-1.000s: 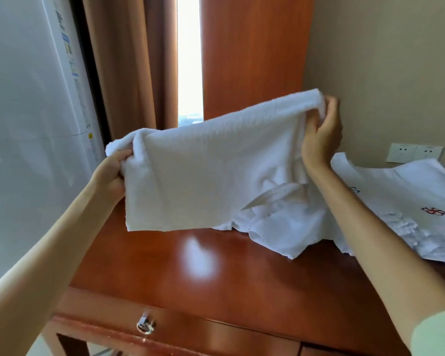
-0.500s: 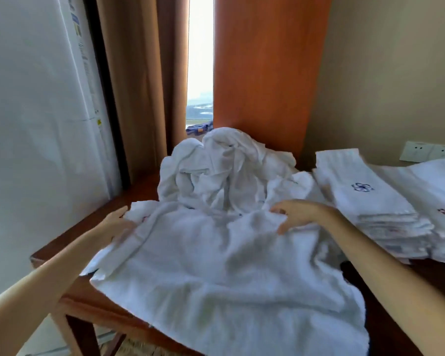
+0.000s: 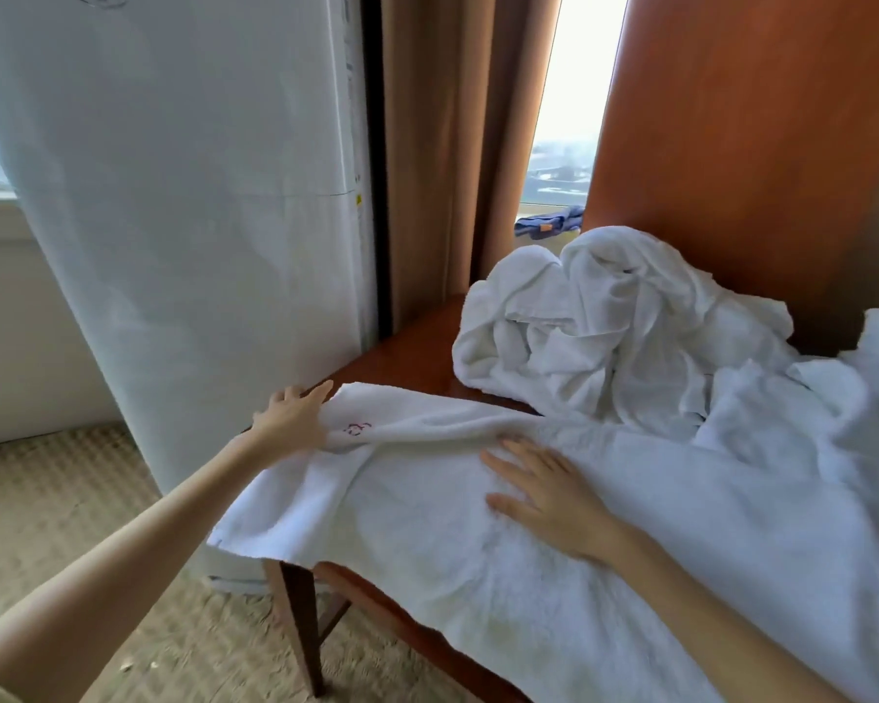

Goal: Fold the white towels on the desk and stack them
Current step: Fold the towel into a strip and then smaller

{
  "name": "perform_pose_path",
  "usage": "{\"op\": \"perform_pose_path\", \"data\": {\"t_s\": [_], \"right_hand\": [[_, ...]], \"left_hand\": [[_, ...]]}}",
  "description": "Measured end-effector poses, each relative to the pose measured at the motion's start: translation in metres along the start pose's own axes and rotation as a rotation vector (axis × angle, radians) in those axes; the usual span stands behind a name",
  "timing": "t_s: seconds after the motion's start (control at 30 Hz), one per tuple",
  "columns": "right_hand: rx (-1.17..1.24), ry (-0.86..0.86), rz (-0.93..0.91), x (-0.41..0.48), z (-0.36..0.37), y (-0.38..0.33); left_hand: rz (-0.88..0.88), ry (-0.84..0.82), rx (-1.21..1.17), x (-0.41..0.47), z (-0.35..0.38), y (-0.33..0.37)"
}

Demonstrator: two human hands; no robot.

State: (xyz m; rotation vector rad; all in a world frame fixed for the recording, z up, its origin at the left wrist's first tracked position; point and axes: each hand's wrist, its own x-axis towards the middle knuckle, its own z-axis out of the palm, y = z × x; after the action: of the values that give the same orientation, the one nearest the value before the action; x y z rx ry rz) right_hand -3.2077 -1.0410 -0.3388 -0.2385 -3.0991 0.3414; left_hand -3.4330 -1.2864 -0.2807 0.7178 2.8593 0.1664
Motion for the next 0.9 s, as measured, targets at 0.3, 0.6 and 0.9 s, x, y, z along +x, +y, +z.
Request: {"op": "perform_pose_path", "data": {"t_s": [0.3,0.6,0.9], "right_hand": [[-0.053,-0.070,-0.122,-0.024,-0.003,-0.008],[0.176,-0.041,-0.157,-0.061,-0.014,-0.008],[0.072,0.576,0.268,-0.129,-0.059,0.070]], "left_hand": [[0.478,-0.023,-0.097,0.006,0.028,0.049],[0.543,0.036,0.032,0.032,0.056,0.040],[0.372,0.153,0.083,0.033,0.051,0.052]]}}
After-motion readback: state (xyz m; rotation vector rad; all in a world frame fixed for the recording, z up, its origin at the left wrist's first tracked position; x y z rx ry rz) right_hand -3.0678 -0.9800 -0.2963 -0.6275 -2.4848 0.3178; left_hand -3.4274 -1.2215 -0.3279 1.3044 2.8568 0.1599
